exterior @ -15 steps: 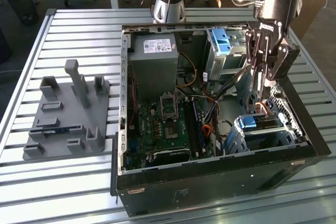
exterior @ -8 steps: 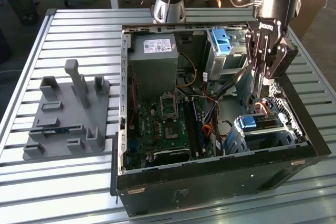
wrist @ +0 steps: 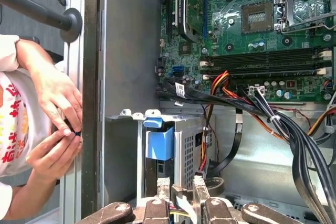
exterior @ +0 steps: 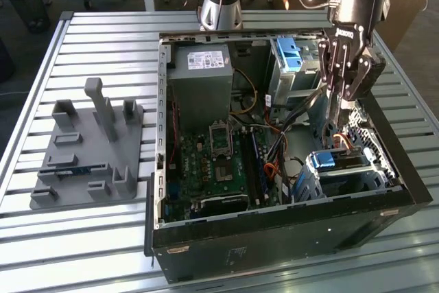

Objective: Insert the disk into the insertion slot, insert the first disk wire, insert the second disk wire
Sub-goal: 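Insert the second disk wire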

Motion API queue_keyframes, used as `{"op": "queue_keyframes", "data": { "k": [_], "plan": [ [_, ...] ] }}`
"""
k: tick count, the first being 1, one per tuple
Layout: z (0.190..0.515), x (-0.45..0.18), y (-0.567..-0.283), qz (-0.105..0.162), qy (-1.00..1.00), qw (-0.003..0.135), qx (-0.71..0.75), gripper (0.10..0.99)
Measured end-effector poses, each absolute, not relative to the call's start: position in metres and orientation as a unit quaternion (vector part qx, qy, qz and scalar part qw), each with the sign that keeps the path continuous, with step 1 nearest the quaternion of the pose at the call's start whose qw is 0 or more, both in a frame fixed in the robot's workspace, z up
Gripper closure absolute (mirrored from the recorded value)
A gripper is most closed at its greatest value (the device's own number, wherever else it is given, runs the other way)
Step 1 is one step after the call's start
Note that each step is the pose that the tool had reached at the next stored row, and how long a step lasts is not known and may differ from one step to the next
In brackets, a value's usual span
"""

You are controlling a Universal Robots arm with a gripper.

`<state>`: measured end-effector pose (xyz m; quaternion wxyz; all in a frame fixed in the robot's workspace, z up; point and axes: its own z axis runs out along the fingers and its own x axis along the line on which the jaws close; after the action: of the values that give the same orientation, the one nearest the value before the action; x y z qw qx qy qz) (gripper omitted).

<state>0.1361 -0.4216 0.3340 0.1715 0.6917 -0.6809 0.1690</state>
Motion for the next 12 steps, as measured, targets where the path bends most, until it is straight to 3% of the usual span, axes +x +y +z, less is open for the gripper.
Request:
{"op": "queue_keyframes", "data": {
  "k": [12],
  "plan": [
    [0.3323,0.1345,-0.4214,0.181,-0.685,0.171,0.685,0.773]
  ]
}}
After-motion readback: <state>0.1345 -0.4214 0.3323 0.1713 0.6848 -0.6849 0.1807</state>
